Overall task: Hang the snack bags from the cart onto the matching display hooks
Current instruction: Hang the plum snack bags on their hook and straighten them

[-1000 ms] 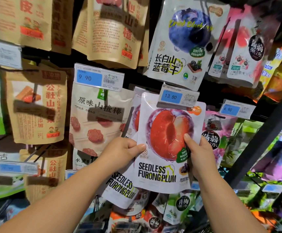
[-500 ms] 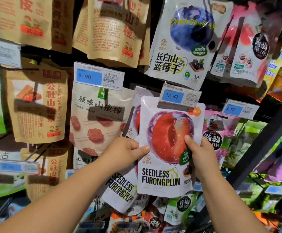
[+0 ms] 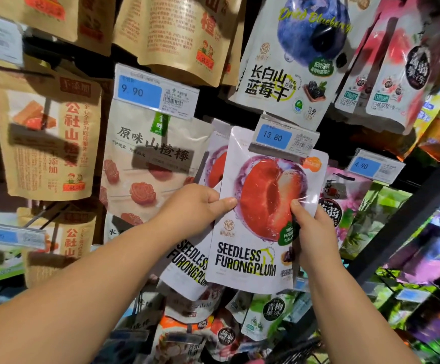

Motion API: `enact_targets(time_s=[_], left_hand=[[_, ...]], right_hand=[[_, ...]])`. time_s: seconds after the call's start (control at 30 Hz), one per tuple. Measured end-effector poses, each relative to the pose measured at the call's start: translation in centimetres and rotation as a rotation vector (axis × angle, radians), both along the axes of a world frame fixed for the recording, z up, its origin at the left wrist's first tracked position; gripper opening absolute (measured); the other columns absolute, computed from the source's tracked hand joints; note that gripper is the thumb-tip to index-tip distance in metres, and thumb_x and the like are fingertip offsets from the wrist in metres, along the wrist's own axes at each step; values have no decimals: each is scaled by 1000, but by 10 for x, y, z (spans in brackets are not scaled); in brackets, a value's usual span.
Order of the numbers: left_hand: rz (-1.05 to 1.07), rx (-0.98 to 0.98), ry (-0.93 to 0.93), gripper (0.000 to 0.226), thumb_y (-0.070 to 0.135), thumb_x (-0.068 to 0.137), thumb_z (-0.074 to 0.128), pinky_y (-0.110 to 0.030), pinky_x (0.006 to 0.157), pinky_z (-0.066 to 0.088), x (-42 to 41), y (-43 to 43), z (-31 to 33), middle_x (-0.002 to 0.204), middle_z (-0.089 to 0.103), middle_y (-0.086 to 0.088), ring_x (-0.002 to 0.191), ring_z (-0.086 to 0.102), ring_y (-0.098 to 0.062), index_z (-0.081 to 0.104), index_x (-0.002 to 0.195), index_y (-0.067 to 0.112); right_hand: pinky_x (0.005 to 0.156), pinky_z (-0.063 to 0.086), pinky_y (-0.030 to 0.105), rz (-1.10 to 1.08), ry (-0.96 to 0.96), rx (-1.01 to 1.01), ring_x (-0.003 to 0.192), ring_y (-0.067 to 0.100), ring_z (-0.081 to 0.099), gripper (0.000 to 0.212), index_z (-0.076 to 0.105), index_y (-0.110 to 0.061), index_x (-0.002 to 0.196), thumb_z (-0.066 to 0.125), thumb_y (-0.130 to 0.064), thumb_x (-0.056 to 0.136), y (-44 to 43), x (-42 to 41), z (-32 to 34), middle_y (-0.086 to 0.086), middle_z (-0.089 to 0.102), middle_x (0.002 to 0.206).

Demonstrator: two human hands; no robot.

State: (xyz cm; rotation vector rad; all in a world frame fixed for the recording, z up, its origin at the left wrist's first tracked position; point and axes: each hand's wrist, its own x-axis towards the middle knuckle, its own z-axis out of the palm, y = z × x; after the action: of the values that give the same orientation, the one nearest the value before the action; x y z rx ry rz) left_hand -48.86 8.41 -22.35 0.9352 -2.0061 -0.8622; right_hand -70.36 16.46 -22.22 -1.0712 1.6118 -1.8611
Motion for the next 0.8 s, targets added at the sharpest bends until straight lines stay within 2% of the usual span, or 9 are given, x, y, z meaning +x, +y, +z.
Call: enact_targets(time_s=[0.07,0.2,0.4,0.57,0.7,0.8], left_hand=[[-5,-7,-15,53,55,86,58,-30,55,45,-1,0,3,51,49,-4,44,48,-15,41,53,18],[2,-35,-45,57,51,88,59,-31,57,40,-1,1,2,47,38,0,48,41,-17,33,48,19],[5,23,-20,58,53,86,60,-28,56,38,1,1,1,43,34,3,46,39,-17,31,47,20],[85,-4,-68,59,62,81,61,-29,58,31,1,-6,23,49,31,4,51,36,-16,28,52,21],[102,-12,-40,56,56,84,62,-31,59,36,-3,-12,35,51,37,1,52,39,-18,32,52,20],[100,5,-32,55,54,85,61,-33,60,40,-5,-13,34,50,39,0,51,41,-19,34,52,20]], right_hand=[[90,55,49,-9,-9,19,94,24,72,12,70,-24,101,61,-19,95,-2,-1,2,2,76,98],[90,54,54,-12,5,60,94,28,72,10,71,-22,96,61,-19,94,-3,-2,-2,5,76,97],[89,55,49,-2,17,40,93,23,72,12,71,-25,97,61,-19,94,-3,0,-2,0,77,97],[90,55,53,10,5,40,96,26,72,14,70,-24,104,62,-22,94,-7,3,-3,2,76,102],[90,55,50,29,-58,41,96,25,72,19,69,-22,112,61,-20,94,-7,3,-3,3,76,104],[81,57,42,64,-67,18,94,22,73,19,68,-21,112,61,-21,94,-8,1,5,5,75,105]])
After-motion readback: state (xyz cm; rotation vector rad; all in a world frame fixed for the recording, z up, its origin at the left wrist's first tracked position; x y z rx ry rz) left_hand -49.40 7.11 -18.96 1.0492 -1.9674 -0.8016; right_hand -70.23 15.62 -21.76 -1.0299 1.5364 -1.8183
